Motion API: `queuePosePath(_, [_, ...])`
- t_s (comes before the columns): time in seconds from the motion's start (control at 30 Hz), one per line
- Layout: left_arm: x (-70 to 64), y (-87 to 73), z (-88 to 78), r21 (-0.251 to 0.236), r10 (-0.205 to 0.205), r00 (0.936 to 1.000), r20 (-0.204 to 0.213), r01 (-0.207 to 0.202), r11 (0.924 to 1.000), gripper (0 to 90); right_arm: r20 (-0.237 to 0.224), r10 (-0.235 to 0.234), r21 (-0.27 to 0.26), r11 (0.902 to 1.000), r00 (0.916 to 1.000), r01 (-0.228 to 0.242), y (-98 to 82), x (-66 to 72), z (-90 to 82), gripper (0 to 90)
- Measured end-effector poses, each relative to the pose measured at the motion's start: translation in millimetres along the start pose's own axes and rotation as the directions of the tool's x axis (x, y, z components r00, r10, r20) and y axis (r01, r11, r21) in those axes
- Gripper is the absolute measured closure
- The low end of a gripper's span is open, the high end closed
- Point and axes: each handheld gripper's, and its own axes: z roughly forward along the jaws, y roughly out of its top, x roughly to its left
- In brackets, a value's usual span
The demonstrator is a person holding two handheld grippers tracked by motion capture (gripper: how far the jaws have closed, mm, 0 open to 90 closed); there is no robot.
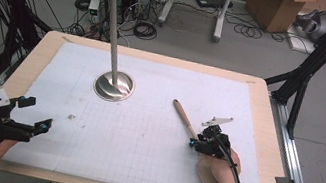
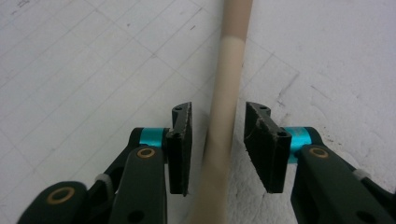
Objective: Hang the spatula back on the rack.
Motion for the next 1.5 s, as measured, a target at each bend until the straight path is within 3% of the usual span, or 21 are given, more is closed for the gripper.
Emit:
queuePosePath(0.27, [2.1,-0.1,-2.2,-0.004,-0.005,1.0000,-0.006,0.005,1.0000,1.7,0.023,-0.002,0.030,0.9996,0.9997,0.001,2.0,4.4,1.7,67.1])
queuePosePath(0.63, [1.1,-0.4,-0.5,0.001,-0.003,1.0000,-0.006,0.003,1.0000,1.7,0.043,0.006,0.012,0.9999,0.9991,-0.006,2.6,4.7,3.7,71.7])
queuePosePath(1.07, [0.7,-0.8,0.9,0.006,0.000,1.0000,-0.006,0.000,1.0000,1.7,0.018,0.053,-0.024,0.9983,0.9984,-0.053,-2.4,2.0,4.5,73.8])
queuePosePath(1.4, [1.5,-1.5,1.2,0.008,-0.003,1.0000,-0.005,0.003,1.0000,1.7,0.025,0.056,-0.032,0.9980,0.9981,-0.055,-2.9,3.0,4.3,76.3])
queuePosePath(1.5, [2.3,-2.0,1.5,0.009,-0.006,1.0000,-0.006,0.006,0.9999,1.7,-0.003,0.054,-0.039,0.9978,0.9985,-0.054,-2.8,2.8,4.2,78.2])
